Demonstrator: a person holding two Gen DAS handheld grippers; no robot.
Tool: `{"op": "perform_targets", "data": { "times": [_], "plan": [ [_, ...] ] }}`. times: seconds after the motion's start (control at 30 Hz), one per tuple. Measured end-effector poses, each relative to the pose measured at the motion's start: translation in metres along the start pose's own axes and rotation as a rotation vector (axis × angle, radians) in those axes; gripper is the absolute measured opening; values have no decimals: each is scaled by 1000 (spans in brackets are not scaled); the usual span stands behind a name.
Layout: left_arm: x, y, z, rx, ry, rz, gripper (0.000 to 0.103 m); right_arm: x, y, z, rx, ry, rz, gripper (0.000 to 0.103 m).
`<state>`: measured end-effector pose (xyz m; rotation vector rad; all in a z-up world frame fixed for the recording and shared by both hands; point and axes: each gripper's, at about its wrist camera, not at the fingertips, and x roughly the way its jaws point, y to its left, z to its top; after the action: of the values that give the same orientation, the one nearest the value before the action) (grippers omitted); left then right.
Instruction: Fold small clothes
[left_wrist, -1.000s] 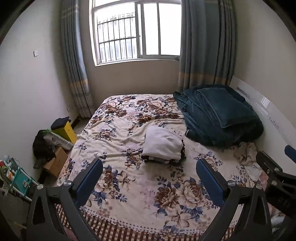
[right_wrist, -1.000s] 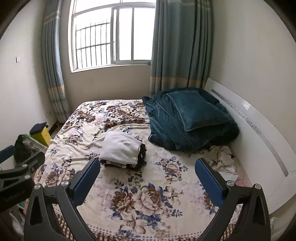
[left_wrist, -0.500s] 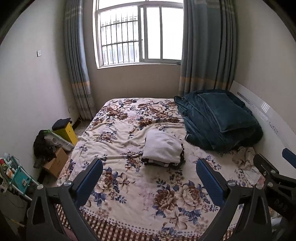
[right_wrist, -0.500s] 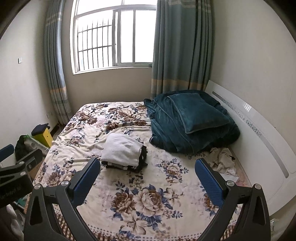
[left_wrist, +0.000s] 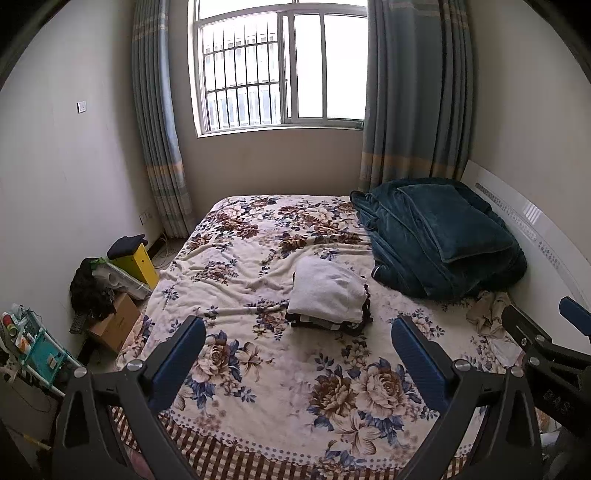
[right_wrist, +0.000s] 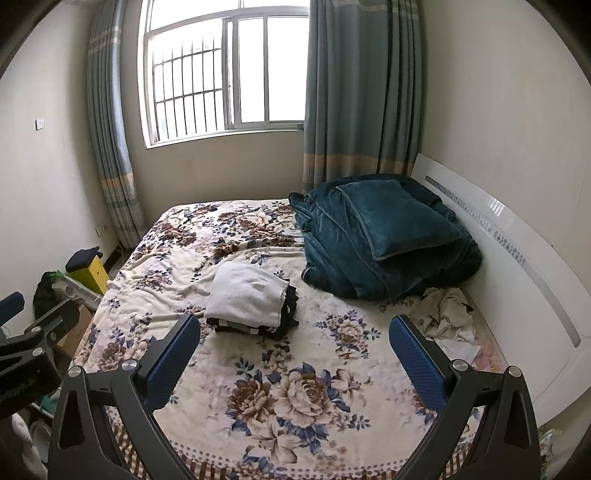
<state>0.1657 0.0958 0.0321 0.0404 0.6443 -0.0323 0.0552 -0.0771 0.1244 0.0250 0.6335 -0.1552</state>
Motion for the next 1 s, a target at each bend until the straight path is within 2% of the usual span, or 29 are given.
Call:
{"op": "perform_targets", "data": {
  "times": [1.0],
  "plan": [
    [-7,6,-9,-25,15,2,103,-8,16,-12,13,2,-5,103]
  ]
}}
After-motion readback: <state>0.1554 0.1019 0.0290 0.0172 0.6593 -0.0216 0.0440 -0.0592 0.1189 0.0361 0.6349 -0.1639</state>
